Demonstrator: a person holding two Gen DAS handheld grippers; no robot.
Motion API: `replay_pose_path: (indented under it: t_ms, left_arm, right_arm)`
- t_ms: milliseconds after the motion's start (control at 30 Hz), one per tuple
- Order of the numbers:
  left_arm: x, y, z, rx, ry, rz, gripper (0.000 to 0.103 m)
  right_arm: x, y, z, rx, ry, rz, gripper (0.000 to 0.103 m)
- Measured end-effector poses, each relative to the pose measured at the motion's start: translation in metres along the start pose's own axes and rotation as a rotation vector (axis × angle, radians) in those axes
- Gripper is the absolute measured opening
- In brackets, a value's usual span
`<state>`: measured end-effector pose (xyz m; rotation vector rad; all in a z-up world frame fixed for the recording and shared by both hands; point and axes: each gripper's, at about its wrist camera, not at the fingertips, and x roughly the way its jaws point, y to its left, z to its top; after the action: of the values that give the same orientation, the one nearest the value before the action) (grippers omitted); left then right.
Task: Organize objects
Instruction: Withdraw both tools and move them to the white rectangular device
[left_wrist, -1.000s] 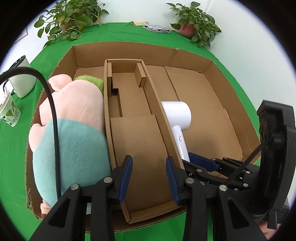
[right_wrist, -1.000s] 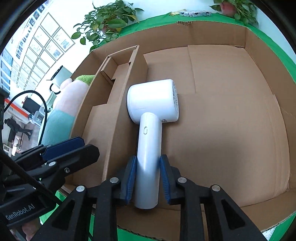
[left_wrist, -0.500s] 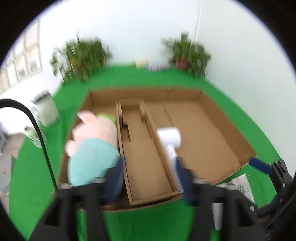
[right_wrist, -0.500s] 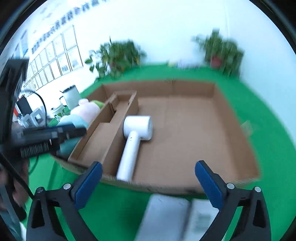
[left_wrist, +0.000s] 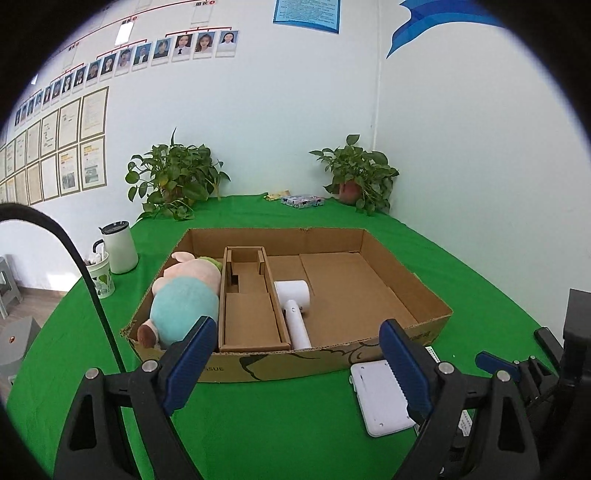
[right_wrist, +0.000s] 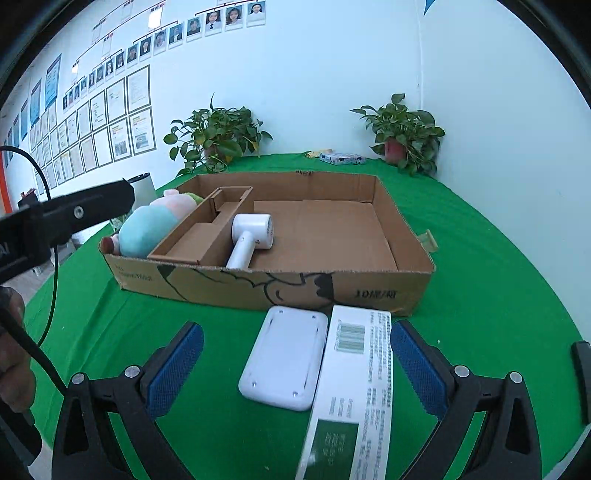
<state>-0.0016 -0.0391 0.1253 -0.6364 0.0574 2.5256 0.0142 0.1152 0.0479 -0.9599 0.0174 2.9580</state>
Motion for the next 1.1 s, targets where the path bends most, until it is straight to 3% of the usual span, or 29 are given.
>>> replay_pose_path:
  t_ms: [500,800,900,1000,1100]
  left_arm:
    - [0.000,0.005,-0.016,-0.019,0.050,0.040,0.089]
    - [0.007,0.006,-0.023,-0.029,0.074,-0.011,0.075]
    - [0.010,0.007,-0.025,-0.030,0.082,-0.018,0.075]
    - [0.013,0.009,-0.027,-0.031,0.099,-0.024,0.075]
    - [0.022,0.017,-0.032,-0.048,0.158,-0.050,0.075]
  right_arm:
    - [-0.019,0.007,-0.007,-0.023,-0.027,-0.008,0.102]
    - [-0.016,-0.001,-0.010,0.002,-0.008,-0.012,0.102]
    - [-0.016,0.000,-0.011,-0.005,-0.010,-0.016,0.102]
    - [-0.014,0.002,-0.012,-0.012,-0.005,0.000,0.102]
    - [-0.011,0.009,-0.019,-0.048,0.022,0.071,0.102]
